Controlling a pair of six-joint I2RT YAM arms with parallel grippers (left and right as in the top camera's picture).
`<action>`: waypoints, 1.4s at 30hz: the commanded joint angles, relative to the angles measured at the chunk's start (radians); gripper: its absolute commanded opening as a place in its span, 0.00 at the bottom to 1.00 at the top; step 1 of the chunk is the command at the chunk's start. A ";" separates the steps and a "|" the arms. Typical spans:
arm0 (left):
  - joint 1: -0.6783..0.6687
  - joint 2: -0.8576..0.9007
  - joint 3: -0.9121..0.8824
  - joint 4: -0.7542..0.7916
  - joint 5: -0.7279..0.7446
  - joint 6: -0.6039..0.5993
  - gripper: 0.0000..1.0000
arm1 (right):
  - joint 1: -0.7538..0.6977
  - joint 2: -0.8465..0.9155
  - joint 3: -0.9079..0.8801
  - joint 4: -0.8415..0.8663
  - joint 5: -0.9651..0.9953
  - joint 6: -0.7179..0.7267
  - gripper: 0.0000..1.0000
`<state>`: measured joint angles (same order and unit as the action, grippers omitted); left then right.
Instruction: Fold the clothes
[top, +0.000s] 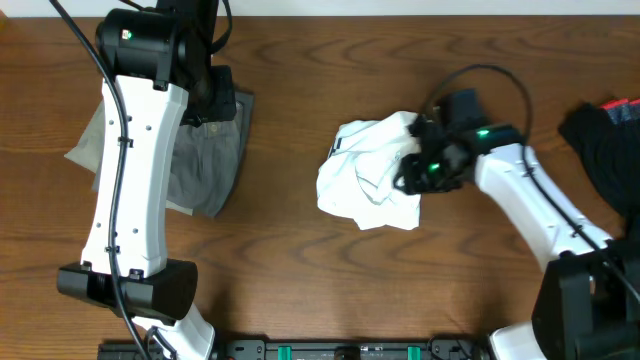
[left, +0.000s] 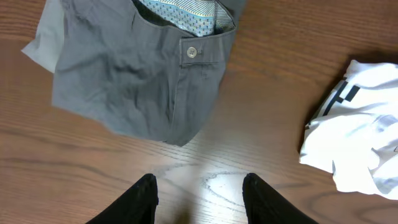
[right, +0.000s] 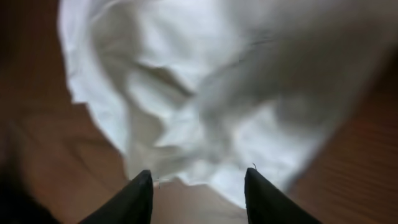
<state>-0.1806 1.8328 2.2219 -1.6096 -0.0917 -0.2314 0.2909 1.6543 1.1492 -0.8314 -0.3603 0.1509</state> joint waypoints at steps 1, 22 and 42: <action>0.001 -0.007 0.014 -0.034 -0.001 0.013 0.47 | 0.066 -0.018 -0.019 0.026 0.016 0.035 0.48; 0.001 -0.007 0.014 -0.035 -0.001 0.013 0.47 | 0.249 -0.018 -0.066 0.063 0.163 0.049 0.43; 0.001 -0.006 0.014 -0.035 -0.001 0.013 0.47 | 0.156 -0.082 -0.066 0.038 0.207 -0.056 0.01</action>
<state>-0.1806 1.8328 2.2219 -1.6096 -0.0917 -0.2310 0.4698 1.6173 1.0889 -0.7898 -0.1673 0.1398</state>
